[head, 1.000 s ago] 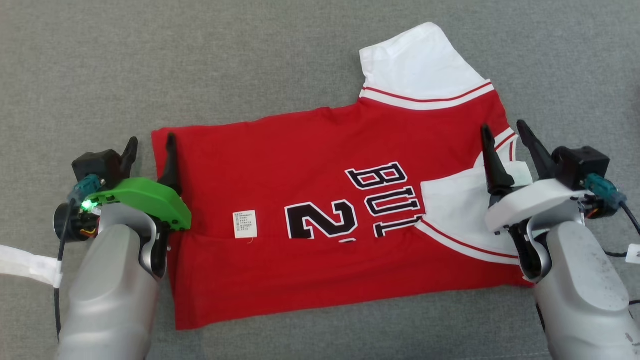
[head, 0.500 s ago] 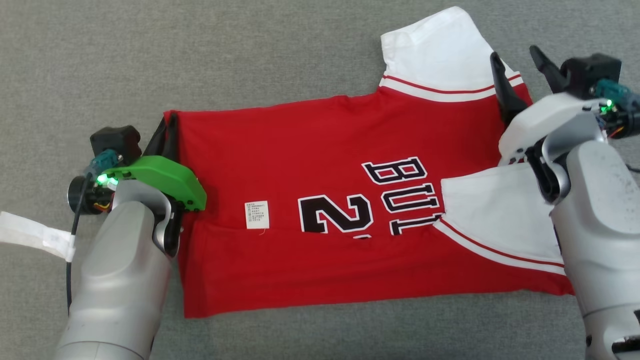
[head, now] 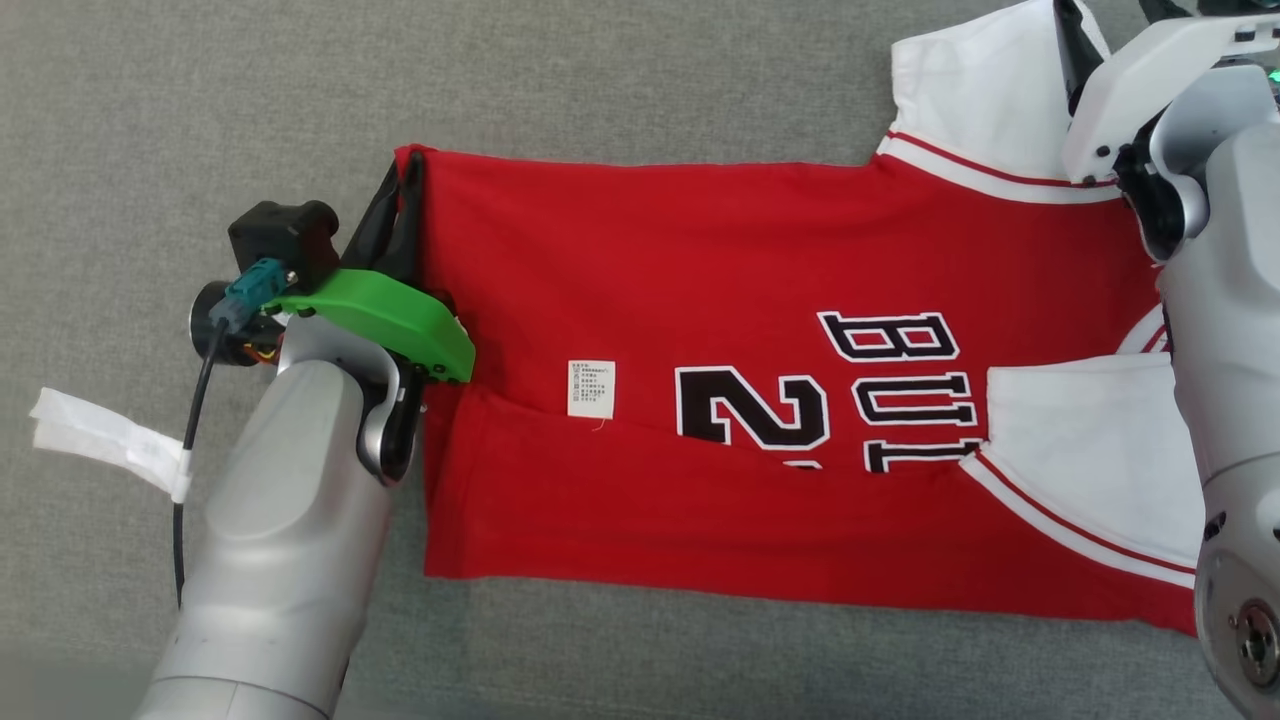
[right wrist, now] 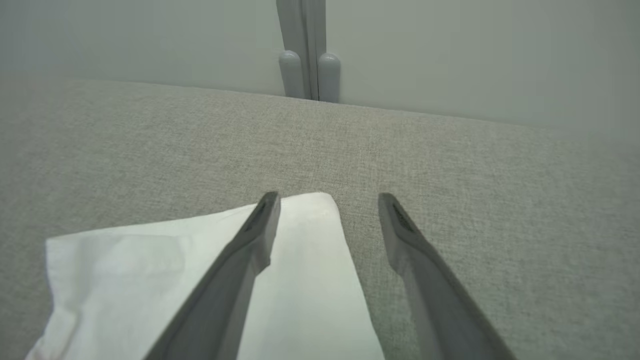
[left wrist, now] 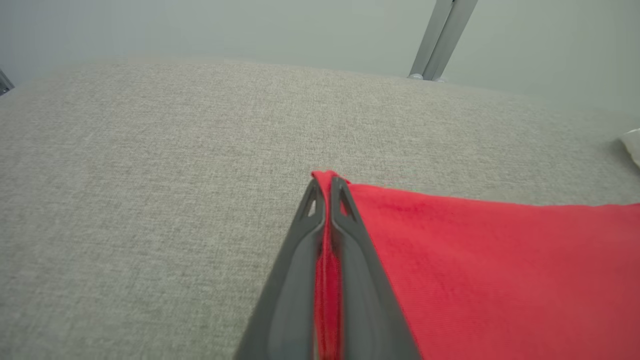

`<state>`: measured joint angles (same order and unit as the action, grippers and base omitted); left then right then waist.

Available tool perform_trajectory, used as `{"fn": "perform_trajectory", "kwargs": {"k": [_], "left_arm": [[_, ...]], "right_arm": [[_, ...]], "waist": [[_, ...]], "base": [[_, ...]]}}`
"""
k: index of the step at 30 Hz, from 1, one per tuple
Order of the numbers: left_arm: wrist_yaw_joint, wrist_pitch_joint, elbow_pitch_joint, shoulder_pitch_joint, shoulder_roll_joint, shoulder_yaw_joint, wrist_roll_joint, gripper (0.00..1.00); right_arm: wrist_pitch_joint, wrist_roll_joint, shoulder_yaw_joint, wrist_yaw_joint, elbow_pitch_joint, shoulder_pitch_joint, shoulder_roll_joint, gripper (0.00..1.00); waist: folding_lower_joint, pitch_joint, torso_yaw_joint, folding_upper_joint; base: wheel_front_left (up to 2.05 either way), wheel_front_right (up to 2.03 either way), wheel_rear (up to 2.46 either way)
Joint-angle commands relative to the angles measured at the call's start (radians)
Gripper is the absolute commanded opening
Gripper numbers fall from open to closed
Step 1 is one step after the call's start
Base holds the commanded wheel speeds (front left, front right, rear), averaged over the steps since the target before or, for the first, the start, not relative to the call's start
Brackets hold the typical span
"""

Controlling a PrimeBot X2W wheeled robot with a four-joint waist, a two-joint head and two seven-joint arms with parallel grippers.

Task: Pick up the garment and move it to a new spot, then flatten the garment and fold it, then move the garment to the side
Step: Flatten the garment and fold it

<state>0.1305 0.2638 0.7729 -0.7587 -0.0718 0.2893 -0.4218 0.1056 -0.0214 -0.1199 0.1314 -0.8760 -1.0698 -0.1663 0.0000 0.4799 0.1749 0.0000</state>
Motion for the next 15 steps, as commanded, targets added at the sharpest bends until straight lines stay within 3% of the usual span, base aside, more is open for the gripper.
{"fn": "perform_trajectory", "kwargs": {"k": [1, 2, 3, 4, 6, 7, 10, 15], "left_arm": [[0.0, 0.0, -0.01, 0.003, 0.002, 0.001, -0.006, 0.0], [0.0, 0.0, -0.013, 0.003, 0.004, 0.004, -0.007, 0.0], [0.0, 0.0, -0.015, 0.003, 0.004, 0.007, -0.008, 0.0], [0.0, 0.0, -0.016, 0.003, 0.005, 0.009, -0.01, 0.0], [0.0, 0.0, -0.017, 0.005, 0.006, 0.013, -0.016, 0.0], [0.0, 0.0, -0.015, 0.005, 0.005, 0.015, -0.018, 0.0], [0.0, 0.0, -0.015, 0.005, 0.003, 0.015, -0.023, 0.0], [0.0, 0.0, -0.055, 0.018, -0.01, -0.019, -0.006, 0.0]], "right_arm": [[-0.001, 0.018, -0.019, -0.002, -0.024, -0.017, -0.006, 1.0], [-0.001, 0.029, -0.023, -0.002, -0.039, -0.024, -0.003, 1.0], [0.001, 0.041, -0.032, -0.002, -0.056, -0.031, -0.001, 0.86], [0.005, 0.051, -0.037, -0.002, -0.07, -0.036, 0.001, 0.45], [0.017, 0.062, -0.045, -0.002, -0.105, -0.045, 0.004, 0.1], [0.019, 0.065, -0.051, -0.002, -0.12, -0.045, 0.006, 0.0], [-0.02, 0.07, -0.07, -0.002, -0.132, -0.059, -0.002, 0.0], [-0.202, 0.099, -0.093, -0.002, -0.099, -0.09, -0.001, 0.0]], "waist": [[0.0, 0.028, 0.024, 0.0], [0.0, 0.031, 0.025, 0.0], [0.0, 0.035, 0.026, 0.0], [0.0, 0.037, 0.026, 0.0], [0.0, 0.038, 0.027, 0.0], [0.0, 0.038, 0.027, 0.0], [0.0, 0.035, 0.026, 0.0], [0.0, 0.018, 0.013, 0.0]], "base": [[0.0, 0.0, 0.0], [0.0, 0.0, 0.0], [0.0, 0.0, 0.0], [0.0, 0.0, 0.0], [0.0, 0.0, 0.0], [0.0, 0.0, 0.0], [0.0, 0.0, 0.0], [0.0, 0.0, 0.0]]}}
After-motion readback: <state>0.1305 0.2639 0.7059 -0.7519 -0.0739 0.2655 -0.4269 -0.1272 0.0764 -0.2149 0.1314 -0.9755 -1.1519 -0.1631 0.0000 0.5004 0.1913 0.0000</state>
